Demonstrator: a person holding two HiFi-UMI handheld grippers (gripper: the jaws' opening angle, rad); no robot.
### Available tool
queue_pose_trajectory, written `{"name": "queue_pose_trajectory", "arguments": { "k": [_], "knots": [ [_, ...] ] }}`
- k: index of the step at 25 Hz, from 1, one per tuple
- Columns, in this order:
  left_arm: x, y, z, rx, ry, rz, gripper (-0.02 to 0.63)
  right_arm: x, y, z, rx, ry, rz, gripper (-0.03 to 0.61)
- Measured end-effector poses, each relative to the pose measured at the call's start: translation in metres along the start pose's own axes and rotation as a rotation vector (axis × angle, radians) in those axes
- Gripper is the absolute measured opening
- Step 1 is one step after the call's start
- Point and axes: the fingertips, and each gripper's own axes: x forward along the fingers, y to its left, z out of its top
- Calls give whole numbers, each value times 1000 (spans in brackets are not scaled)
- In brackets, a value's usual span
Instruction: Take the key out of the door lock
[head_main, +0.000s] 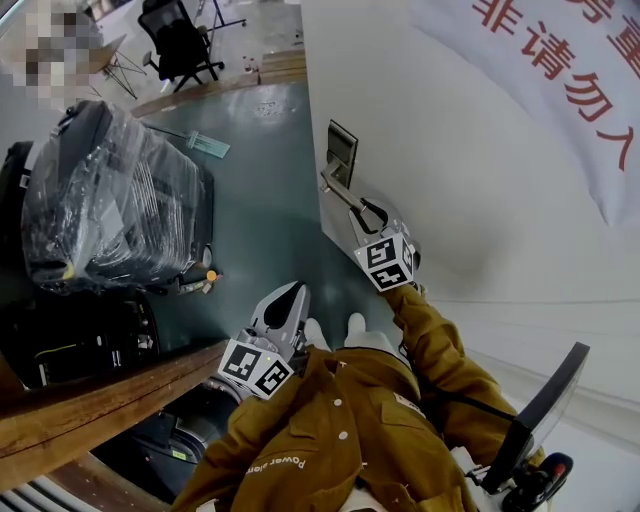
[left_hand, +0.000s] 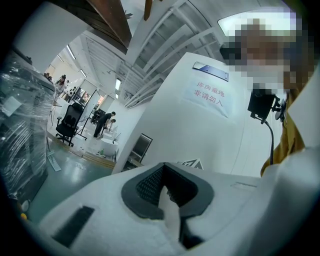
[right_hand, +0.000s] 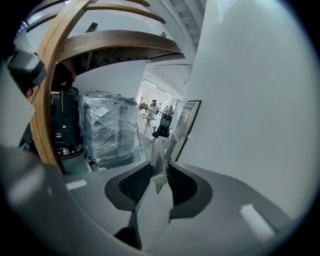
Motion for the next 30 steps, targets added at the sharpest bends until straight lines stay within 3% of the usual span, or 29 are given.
{"name": "queue_pose_trajectory", "arguments": {
  "k": [4,6,8,9,10,11,14,16,18,21,25,28,30],
  "knots": [
    [9,8,-3,-1,-18,37,-2,0,0,0,9,-1,11,117],
    [20,23,-4,-43,-48,52,-2,-1,0,-1,13,3,15,117],
    [36,43,-6,-163,-94,33,0,0,1,-1,14,4,14,117],
    [47,56,-8,-236,-110,25,32,0,1,-1,14,5,14,117],
    [59,70,-11,-308,-115,23,141,0,1,-1,14,6,15,117],
    [72,85,-15,-370,-114,29,157,0,1,-1,15,7,16,117],
    [112,130,-30,-548,-122,53,158,0,0,-1,21,11,18,117],
    [140,153,-38,-745,-165,5,158,1,-2,0,25,15,17,117],
    [161,175,-49,-845,-176,-27,152,1,-1,2,31,16,17,117],
    [191,183,-64,-917,-134,-95,147,0,0,1,35,23,20,117],
    [220,195,-85,-942,-56,-65,138,1,-1,2,34,25,20,117],
    [233,199,-91,-958,-42,-49,96,0,0,1,32,30,23,117],
    [237,201,-90,-961,-46,-49,27,0,0,1,29,33,25,116]
  ]
}}
